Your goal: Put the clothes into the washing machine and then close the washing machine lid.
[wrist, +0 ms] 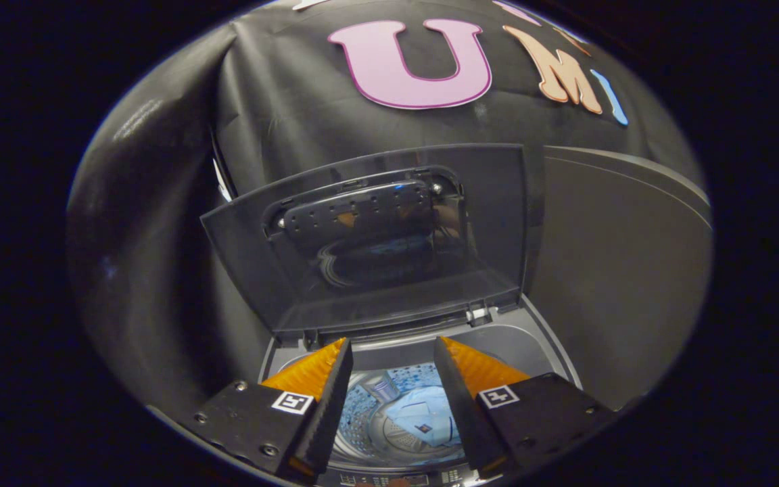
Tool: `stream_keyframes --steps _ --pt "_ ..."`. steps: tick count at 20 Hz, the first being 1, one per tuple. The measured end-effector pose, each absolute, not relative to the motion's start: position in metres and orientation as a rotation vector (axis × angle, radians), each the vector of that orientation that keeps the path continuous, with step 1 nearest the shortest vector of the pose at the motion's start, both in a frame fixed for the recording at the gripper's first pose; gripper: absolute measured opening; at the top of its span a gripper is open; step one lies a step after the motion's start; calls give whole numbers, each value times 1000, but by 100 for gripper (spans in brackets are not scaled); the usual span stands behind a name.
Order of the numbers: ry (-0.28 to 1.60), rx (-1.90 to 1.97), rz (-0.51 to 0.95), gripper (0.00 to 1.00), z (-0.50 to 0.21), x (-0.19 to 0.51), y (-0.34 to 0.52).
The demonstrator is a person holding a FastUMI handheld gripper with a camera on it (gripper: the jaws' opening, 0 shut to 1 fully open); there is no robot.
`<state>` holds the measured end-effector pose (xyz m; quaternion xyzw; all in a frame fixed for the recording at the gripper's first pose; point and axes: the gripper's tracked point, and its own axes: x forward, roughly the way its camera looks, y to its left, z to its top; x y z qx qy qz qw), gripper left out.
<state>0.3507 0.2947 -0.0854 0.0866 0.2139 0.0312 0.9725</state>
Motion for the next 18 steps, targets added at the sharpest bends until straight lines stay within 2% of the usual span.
stream_keyframes --steps 4,13,18 --pt "393 128 70 74 -69 351 292" --pt "112 92 90 73 66 376 301" --pt "63 69 122 73 101 409 310"
